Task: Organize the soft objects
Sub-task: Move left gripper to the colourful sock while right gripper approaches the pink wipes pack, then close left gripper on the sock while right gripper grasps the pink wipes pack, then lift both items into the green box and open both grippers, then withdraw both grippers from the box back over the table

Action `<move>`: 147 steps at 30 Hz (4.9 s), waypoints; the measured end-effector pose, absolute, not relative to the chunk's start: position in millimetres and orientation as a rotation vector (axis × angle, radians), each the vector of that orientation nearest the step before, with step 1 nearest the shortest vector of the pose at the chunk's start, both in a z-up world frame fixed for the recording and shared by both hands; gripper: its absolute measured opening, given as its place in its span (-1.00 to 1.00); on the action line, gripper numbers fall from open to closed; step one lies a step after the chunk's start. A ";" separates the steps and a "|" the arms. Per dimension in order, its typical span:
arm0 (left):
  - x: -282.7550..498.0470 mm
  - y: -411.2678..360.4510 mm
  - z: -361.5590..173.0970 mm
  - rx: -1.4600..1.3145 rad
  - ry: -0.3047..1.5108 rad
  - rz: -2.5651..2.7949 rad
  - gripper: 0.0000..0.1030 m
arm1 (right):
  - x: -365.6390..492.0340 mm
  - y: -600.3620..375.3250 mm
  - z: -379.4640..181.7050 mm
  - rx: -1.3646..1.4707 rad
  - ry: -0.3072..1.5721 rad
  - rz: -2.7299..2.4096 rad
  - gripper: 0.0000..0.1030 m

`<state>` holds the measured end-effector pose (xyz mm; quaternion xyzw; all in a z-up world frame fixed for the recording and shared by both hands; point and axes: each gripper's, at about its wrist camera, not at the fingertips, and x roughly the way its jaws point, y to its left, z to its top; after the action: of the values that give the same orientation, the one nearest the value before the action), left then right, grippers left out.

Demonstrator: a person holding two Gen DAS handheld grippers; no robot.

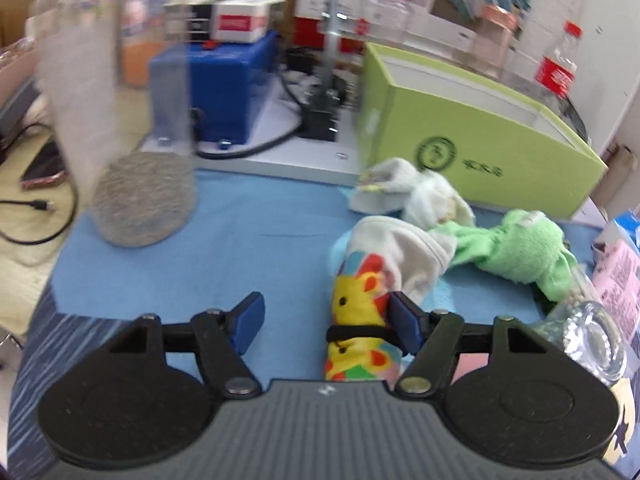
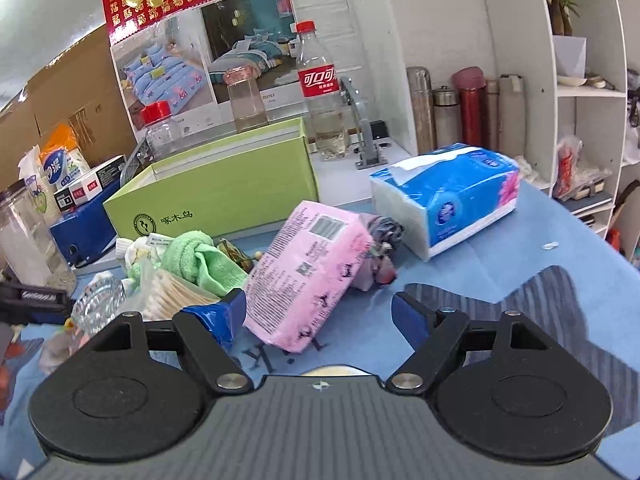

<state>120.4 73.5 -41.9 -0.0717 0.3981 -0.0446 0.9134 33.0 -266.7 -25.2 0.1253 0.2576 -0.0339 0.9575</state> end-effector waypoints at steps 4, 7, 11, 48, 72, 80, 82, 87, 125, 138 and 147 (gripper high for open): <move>117.6 83.9 -38.6 -0.150 0.806 -0.051 0.37 | 59.7 -253.0 -31.0 0.289 0.531 -0.092 0.29; 119.9 82.8 -40.1 -0.154 0.810 -0.073 0.37 | 76.7 -240.8 -38.7 0.232 0.567 -0.146 0.29; 122.8 79.0 -42.4 -0.149 0.808 -0.094 0.37 | 81.9 -243.0 -52.9 0.203 0.631 -0.144 0.30; 112.5 56.4 -53.9 -0.032 0.838 -0.121 0.41 | 53.7 -279.0 -62.1 0.040 0.663 -0.129 0.48; 126.1 50.3 55.2 0.008 0.585 -0.167 -0.34 | 76.6 -266.1 48.5 -0.036 0.377 0.134 0.01; 225.8 -2.2 81.8 0.009 0.567 -0.230 -0.34 | 206.1 -246.2 65.8 -0.081 0.445 0.185 0.01; 250.5 -14.1 74.0 0.029 0.593 -0.221 -0.34 | 232.5 -239.7 58.4 -0.091 0.492 0.211 0.02; 288.2 -27.2 50.4 0.060 0.639 -0.174 0.36 | 278.8 -226.6 30.5 -0.065 0.618 0.223 0.09; 89.0 54.2 -3.5 -0.068 0.739 -0.036 0.50 | 15.3 -260.8 -21.3 0.227 0.528 0.024 0.28; 113.1 35.3 -10.8 -0.026 0.813 -0.104 0.54 | 29.1 -275.7 -37.6 0.233 0.561 -0.014 0.28; 120.0 34.5 -31.7 -0.096 0.937 -0.198 0.54 | 32.6 -279.6 -44.8 0.252 0.583 -0.008 0.29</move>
<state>120.0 34.5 -31.7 -0.0461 0.4508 -0.0953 0.8863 32.6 -279.6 -44.8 0.1238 0.2865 -0.0041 0.9500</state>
